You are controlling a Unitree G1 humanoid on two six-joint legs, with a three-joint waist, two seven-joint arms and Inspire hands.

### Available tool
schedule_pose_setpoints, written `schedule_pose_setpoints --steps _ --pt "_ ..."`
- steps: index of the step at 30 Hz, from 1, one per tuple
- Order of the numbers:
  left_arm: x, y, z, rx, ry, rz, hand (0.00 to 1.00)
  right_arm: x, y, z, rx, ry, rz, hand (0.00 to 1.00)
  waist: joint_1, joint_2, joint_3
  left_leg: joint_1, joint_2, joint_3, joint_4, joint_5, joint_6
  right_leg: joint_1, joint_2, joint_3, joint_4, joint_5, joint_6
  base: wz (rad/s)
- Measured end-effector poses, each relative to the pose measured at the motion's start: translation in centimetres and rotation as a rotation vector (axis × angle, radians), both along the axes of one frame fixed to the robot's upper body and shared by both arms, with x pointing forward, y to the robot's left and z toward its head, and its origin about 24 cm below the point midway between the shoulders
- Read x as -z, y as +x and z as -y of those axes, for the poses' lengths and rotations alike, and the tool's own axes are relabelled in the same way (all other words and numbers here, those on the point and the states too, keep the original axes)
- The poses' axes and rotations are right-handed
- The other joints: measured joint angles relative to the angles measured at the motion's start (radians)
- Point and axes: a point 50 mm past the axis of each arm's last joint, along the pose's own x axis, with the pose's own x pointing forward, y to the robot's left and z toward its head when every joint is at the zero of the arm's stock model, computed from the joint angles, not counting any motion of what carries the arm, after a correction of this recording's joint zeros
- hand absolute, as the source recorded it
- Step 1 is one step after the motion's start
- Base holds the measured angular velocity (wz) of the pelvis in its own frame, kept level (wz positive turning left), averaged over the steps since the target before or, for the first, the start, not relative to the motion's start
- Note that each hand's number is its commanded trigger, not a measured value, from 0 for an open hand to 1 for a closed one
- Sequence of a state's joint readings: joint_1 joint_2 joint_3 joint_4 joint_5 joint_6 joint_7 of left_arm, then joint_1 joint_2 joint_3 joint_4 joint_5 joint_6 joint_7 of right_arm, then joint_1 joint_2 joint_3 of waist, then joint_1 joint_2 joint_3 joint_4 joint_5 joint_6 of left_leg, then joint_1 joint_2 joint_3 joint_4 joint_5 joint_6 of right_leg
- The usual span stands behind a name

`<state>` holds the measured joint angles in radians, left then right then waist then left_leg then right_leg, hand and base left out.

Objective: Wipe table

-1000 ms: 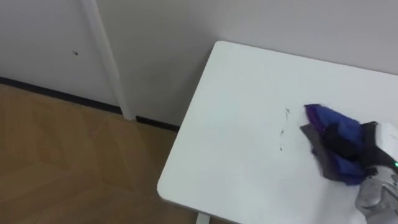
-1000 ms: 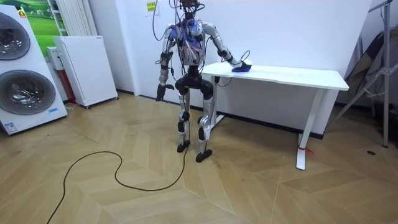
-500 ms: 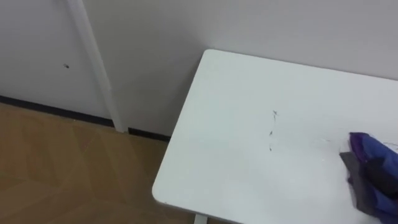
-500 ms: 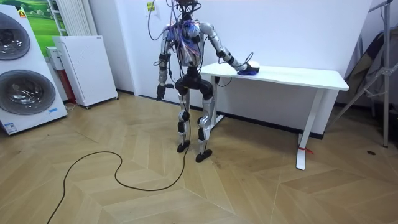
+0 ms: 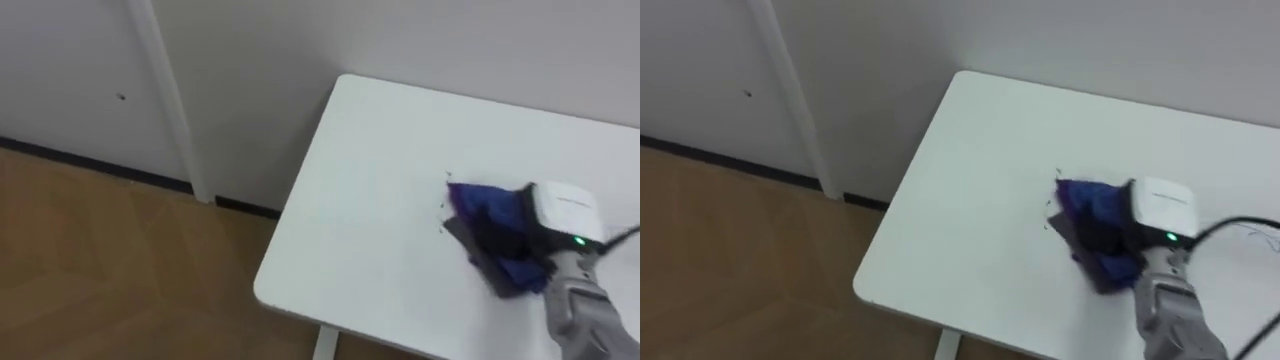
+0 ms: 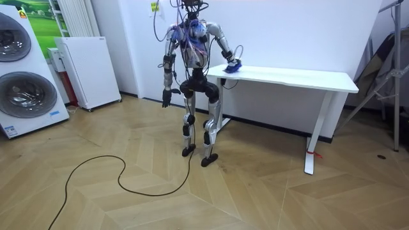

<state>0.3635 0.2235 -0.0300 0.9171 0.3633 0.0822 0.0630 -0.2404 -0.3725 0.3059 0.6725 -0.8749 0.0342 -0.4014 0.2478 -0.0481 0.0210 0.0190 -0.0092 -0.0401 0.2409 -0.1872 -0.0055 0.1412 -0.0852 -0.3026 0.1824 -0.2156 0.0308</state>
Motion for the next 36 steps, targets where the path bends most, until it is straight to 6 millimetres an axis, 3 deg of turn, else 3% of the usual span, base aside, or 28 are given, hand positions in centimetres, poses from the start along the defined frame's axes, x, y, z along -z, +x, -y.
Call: schedule_pose_setpoints --steps 3,6,11,14,17,19,23,26,28,34,36 --pt "0.1 0.9 0.2 0.023 -0.021 0.007 0.0 -1.5 2.3 -1.7 -0.068 -0.019 0.03 1.0 0.045 -0.012 -0.0029 -0.047 -0.004 -0.019 0.014 0.001 0.001 -0.035 -0.001 -0.02 0.006 0.0 0.0 0.22" --pt "0.0 1.2 -0.1 0.028 -0.024 0.008 0.0 -1.9 3.5 -1.5 -0.049 -0.01 0.023 1.0 0.067 -0.013 -0.0031 -0.053 -0.008 -0.04 0.012 0.001 0.001 -0.033 -0.002 -0.038 0.005 0.001 0.001 0.21" --pt "-0.1 1.3 -0.4 0.033 -0.017 0.009 0.0 -2.0 3.9 -0.4 0.027 0.107 0.019 1.0 0.045 -0.012 -0.0029 -0.072 -0.009 -0.052 0.013 0.001 0.0 -0.038 -0.002 -0.064 -0.003 0.001 0.001 0.14" --pt "-0.2 1.9 -0.7 0.035 -0.009 0.021 0.0 -1.8 3.5 1.5 0.101 0.176 0.016 1.0 0.027 -0.007 -0.0054 -0.085 -0.014 -0.055 0.018 0.001 0.0 -0.039 -0.003 -0.074 -0.014 0.001 0.001 0.12" --pt "-0.2 1.6 -1.0 0.027 0.007 0.014 0.0 -0.4 1.4 4.4 0.267 0.267 0.015 1.0 -0.014 -0.002 -0.0084 -0.08 -0.02 -0.048 0.017 0.006 0.007 -0.024 -0.01 -0.09 -0.014 0.001 0.002 0.26" --pt "-0.3 0.9 -1.2 0.011 0.018 0.005 0.0 0.7 -0.8 6.8 0.404 0.344 0.034 1.0 -0.046 -0.004 -0.0161 -0.075 -0.022 -0.03 0.017 0.008 0.011 -0.016 -0.014 -0.082 -0.013 0.001 0.004 0.12" --pt "-0.6 0.5 -2.1 -0.045 0.055 0.019 0.0 1.7 -4.3 10.3 0.591 0.396 0.054 1.0 -0.083 -0.004 -0.0228 -0.074 -0.019 0.001 0.017 0.01 0.014 -0.015 -0.016 -0.062 -0.013 0.002 0.008 -0.05" --pt "-0.7 -0.4 -2.5 -0.077 0.079 0.006 0.0 2.7 -7.7 12.8 0.749 0.399 0.045 1.0 -0.121 -0.008 -0.0357 -0.057 -0.017 0.012 0.018 0.01 0.014 0.002 -0.015 -0.059 -0.013 0.002 0.008 -0.02" --pt "-0.7 -0.6 -2.6 -0.101 0.086 0.01 0.0 3.2 -10.8 14.6 0.879 0.391 0.051 1.0 -0.14 -0.013 -0.0396 -0.057 -0.007 0.034 0.027 0.008 0.014 0.004 -0.011 -0.056 -0.012 0.002 0.008 -0.06" --pt "-0.8 -1.9 -2.7 -0.126 0.105 -0.018 0.0 3.6 -15.2 16.5 1.006 0.345 0.039 1.0 -0.173 -0.004 -0.0398 -0.026 0.013 0.067 0.036 -0.001 0.003 0.019 0.002 -0.02 -0.011 -0.001 0.0 -0.23" --pt "-0.8 -1.7 -2.7 -0.126 0.104 -0.012 0.0 3.4 -15.9 16.8 1.024 0.332 0.052 1.0 -0.174 -0.002 -0.0397 -0.021 0.015 0.071 0.036 0.0 0.003 0.018 0.004 -0.007 -0.011 -0.003 -0.001 -0.22"
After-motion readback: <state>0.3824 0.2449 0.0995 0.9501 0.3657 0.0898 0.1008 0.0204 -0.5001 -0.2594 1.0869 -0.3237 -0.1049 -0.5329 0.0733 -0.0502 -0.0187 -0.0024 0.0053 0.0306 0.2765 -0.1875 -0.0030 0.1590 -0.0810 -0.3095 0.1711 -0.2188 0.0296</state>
